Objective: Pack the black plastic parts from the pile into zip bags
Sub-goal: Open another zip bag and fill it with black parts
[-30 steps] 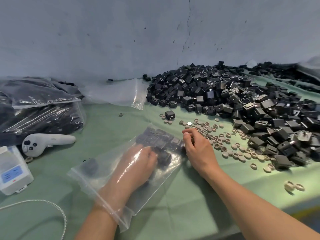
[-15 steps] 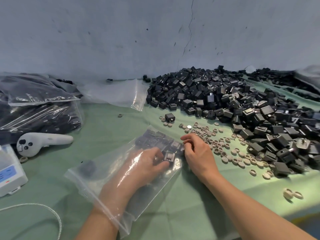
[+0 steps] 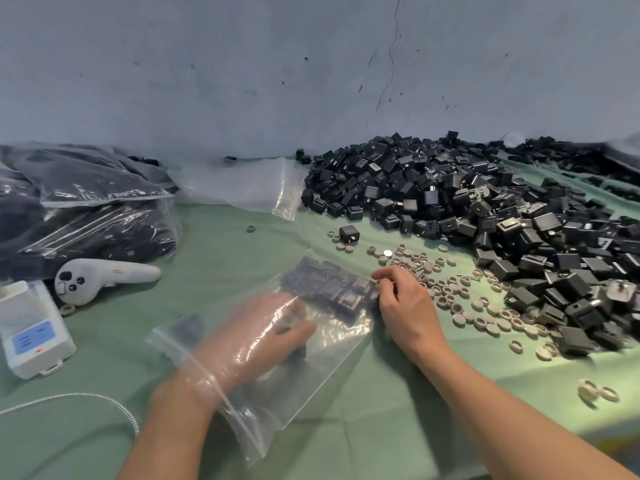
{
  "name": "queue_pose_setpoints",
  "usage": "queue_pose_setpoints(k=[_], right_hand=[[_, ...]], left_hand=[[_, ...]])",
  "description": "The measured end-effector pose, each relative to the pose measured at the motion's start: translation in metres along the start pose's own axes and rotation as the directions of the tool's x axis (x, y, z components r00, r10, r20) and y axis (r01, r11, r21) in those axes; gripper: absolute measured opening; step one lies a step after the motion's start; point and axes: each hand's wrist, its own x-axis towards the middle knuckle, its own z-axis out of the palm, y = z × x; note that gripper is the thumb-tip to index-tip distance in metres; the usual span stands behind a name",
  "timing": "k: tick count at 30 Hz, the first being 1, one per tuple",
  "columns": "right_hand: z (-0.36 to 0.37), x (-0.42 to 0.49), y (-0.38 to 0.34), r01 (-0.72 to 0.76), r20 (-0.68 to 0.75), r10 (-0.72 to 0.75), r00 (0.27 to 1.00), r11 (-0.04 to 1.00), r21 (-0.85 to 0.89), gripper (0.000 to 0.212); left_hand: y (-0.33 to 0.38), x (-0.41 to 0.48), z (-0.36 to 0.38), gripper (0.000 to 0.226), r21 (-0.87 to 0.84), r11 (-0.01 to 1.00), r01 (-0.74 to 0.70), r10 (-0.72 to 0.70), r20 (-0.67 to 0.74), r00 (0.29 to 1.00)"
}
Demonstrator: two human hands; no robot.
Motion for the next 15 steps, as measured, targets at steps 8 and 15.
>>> queue_pose_setpoints(k=[8,15], right_hand=[[0.002,0.001,0.001,0.002,0.009,-0.002,1.000,1.000,-0.012,0.025],[0.003,0.001,0.001,-0.010,-0.018,0.009,1.000,0.999,-0.034,0.023]], left_hand=[[0.018,-0.025,0.001,0.031,0.137,0.991,0.007,-0.007,-0.005,1.000],[0.056,-0.020,0.019,0.019,0.005,0.999,-0.035,0.035,-0.024,0.999]])
